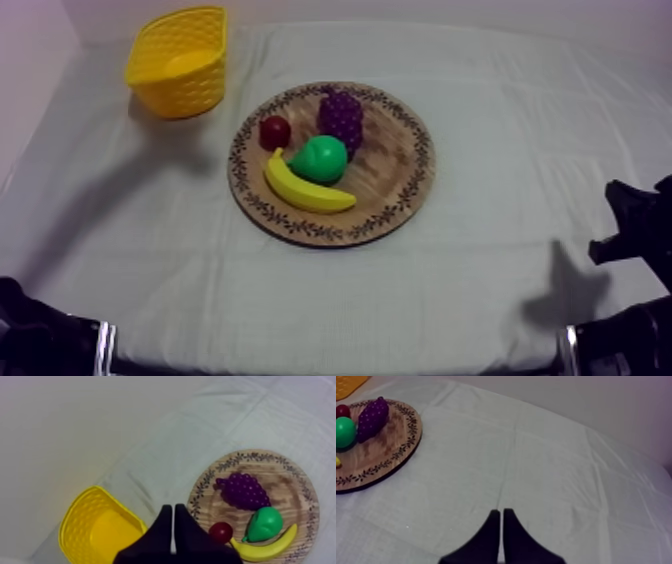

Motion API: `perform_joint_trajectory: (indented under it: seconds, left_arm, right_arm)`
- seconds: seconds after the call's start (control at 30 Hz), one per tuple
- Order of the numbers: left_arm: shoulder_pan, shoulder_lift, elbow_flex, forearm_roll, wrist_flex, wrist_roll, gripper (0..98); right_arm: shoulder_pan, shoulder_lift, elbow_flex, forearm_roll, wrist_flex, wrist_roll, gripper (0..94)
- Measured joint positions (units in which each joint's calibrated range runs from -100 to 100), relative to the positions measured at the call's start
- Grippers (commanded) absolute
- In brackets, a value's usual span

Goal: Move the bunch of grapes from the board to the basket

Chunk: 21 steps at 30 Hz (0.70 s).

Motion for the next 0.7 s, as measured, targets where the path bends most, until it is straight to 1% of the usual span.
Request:
perform_joint_trajectory:
  seconds: [0.33, 0.53, 0.7]
  left_arm:
    - [2.91, 13.64, -11.39, 0.5, 4.83, -0.95, 0.0]
    - [4.45, 21.52, -16.68, 1.31, 6.4, -1.18, 0.0]
    - [5.45, 27.12, -17.96, 2.04, 6.79, -1.86, 0.0]
  right_arm:
    - [0.0, 0.0, 0.0, 0.0, 0.0, 0.0, 0.5]
    - [0.0, 0.0, 0.0, 0.0, 0.0, 0.0, 0.5]
    - [0.0, 0.0, 0.0, 0.0, -0.07, 0.0, 0.5]
